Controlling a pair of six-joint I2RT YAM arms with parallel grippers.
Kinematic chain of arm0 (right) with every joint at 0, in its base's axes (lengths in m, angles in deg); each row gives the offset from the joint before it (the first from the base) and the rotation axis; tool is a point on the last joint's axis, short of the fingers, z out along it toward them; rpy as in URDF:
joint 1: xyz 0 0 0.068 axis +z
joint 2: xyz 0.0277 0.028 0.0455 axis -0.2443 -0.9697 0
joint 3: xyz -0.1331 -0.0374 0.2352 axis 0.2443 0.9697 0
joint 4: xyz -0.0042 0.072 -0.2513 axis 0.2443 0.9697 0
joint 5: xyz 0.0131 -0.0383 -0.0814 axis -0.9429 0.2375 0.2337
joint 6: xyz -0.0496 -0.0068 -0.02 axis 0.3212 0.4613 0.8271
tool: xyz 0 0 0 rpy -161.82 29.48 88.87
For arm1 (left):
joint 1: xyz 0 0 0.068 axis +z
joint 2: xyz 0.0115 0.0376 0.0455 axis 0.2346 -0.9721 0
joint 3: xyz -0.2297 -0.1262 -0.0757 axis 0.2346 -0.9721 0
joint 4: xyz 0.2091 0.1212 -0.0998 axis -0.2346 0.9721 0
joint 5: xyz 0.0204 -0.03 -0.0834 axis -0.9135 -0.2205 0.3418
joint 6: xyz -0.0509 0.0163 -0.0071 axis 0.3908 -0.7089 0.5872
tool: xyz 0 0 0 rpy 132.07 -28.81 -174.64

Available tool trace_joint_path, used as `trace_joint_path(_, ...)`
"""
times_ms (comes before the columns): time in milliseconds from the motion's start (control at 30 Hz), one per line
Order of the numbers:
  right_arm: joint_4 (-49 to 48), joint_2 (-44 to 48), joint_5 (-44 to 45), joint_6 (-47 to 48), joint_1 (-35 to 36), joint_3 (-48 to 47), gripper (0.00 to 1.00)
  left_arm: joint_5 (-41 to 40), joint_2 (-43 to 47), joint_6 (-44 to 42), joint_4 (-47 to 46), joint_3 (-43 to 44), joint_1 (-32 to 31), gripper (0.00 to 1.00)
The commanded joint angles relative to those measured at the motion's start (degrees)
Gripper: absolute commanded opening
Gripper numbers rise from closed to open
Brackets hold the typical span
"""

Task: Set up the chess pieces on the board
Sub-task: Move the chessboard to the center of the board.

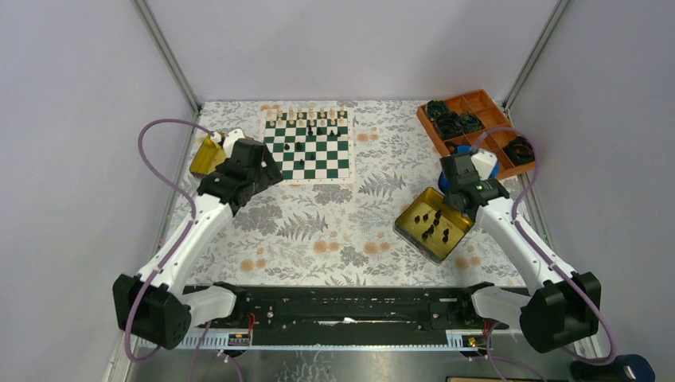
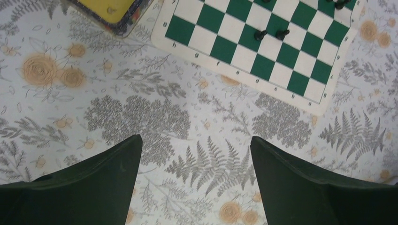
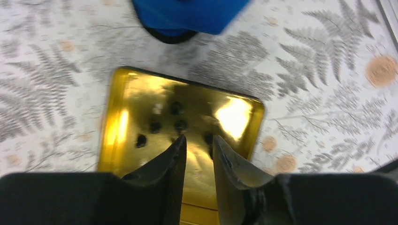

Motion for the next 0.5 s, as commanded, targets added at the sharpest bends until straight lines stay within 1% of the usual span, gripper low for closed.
trace_joint_path(0,-4.7,-4.8,0.4,5.5,5.6,-8.2,0.34,-2.9,-6.7,0.8,-4.8,5.0,-0.5,0.90)
trace_joint_path(100,-6.7,-10.3,0.8,7.6,8.9,-13.6,0.34,-4.1,-11.9,0.5,-6.3,6.9,-0.5,0.86)
trace_joint_path(233,-9.1,-18.0,-0.3,9.5,11.3,-19.5,0.33,-6.4,-18.0,-0.3,-7.7,9.3,-0.1,0.74)
trace_joint_path(267,-10.0,-19.8,-0.6,9.9,11.6,-20.6,0.31,-6.6,-19.2,-0.3,-8.1,9.7,0.2,0.67)
trace_joint_path(300,-11.1,-21.4,-0.9,10.3,12.0,-21.4,0.29,-6.4,-20.4,-0.3,-8.7,10.0,1.0,0.62)
trace_joint_path(467,-15.7,-30.1,-2.7,12.7,13.2,-25.8,0.16,-2.8,-26.6,0.4,-11.2,11.0,6.3,0.49)
